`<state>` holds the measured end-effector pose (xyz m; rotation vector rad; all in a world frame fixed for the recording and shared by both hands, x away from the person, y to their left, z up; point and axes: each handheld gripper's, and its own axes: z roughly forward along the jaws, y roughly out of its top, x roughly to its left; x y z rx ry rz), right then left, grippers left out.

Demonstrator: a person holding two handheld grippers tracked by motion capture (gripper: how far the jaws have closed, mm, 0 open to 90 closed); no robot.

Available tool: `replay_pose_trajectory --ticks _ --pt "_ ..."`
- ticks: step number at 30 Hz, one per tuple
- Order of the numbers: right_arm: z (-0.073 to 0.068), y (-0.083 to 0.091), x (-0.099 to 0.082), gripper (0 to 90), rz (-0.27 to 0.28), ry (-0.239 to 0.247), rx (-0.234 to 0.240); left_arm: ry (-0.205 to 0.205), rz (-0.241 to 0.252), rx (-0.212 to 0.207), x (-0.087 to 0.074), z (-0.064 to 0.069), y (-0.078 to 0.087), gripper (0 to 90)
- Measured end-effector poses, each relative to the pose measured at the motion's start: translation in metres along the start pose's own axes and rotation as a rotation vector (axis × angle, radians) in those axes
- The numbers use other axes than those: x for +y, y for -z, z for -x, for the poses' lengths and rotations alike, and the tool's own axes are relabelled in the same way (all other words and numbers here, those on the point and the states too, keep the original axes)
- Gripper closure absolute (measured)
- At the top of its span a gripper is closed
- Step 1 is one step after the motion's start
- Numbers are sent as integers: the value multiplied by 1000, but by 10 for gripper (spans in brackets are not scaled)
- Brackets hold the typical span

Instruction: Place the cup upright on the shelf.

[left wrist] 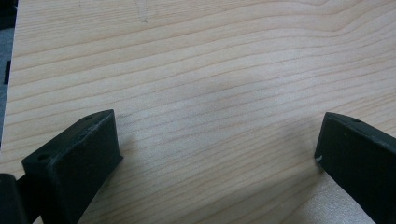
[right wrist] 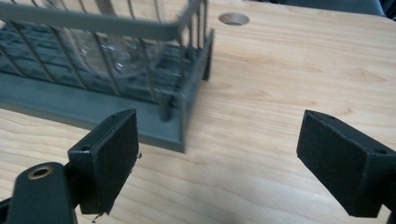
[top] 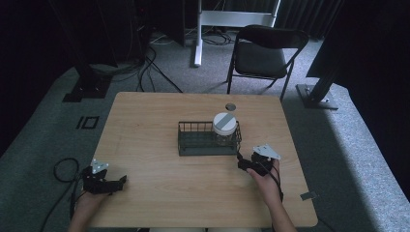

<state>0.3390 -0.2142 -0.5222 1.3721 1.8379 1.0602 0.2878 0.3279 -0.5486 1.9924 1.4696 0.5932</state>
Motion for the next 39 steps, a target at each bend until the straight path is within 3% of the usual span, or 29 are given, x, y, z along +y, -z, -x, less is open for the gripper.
replay_pose_trajectory --ticks 27,36,39 --pt "54 5 -33 125 -135 -55 -124 0 0 0 0 0 0 1" --pt "65 8 -37 126 -194 -72 -114 -2 -1 0 0 0 0 2" --pt "68 9 -38 125 -195 -101 -103 -2 -1 0 0 0 0 1"
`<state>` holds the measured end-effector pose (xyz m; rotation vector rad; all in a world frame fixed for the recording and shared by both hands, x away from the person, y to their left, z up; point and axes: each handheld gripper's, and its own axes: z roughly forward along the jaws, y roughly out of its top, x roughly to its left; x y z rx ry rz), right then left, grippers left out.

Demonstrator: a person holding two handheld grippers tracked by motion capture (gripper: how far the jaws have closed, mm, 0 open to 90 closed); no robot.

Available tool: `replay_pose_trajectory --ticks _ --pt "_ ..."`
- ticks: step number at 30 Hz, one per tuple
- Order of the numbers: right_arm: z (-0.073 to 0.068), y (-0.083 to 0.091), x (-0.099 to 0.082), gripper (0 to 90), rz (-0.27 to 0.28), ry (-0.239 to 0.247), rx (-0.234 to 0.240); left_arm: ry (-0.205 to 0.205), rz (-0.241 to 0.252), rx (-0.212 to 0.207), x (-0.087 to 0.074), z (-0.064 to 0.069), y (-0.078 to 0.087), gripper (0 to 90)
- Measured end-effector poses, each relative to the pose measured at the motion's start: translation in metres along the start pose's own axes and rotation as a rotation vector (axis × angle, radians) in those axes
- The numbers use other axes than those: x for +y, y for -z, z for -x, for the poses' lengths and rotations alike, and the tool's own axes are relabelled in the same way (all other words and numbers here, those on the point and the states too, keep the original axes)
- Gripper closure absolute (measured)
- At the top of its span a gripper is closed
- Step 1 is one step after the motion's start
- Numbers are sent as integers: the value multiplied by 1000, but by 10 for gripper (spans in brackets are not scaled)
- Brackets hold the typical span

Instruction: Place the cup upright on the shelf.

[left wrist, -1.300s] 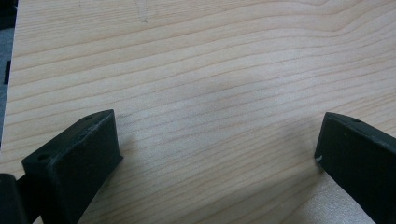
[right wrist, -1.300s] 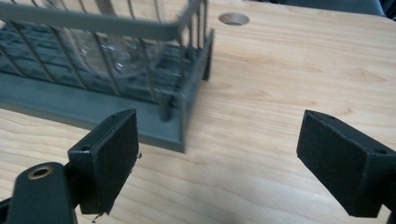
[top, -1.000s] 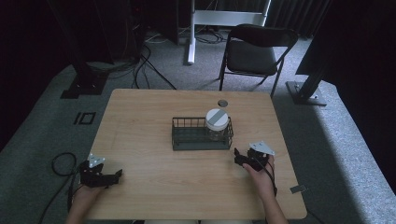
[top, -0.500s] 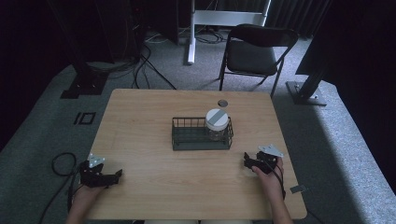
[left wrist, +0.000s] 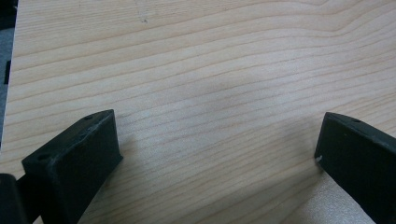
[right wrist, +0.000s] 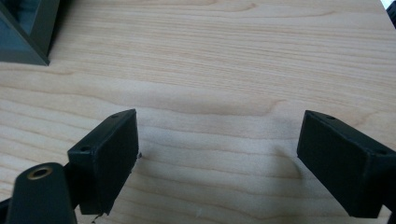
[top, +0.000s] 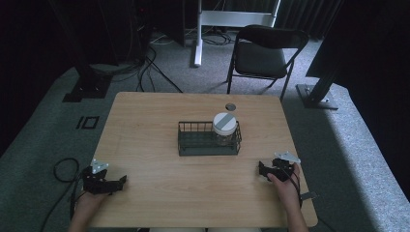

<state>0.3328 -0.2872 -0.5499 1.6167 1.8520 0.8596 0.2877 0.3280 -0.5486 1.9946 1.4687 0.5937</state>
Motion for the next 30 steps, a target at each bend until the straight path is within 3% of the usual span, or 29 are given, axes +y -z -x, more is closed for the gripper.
replay_pose_trajectory --ticks 4,9,14,30 --pt "3 0 -1 119 -5 -26 5 0 0 0 0 0 0 1" --pt "5 0 -1 118 -35 -24 4 0 0 0 0 0 0 1" --pt "3 -1 -1 118 -45 3 -6 0 0 0 0 0 0 1" --pt "2 -1 -2 118 -46 41 37 0 0 0 0 0 0 2"
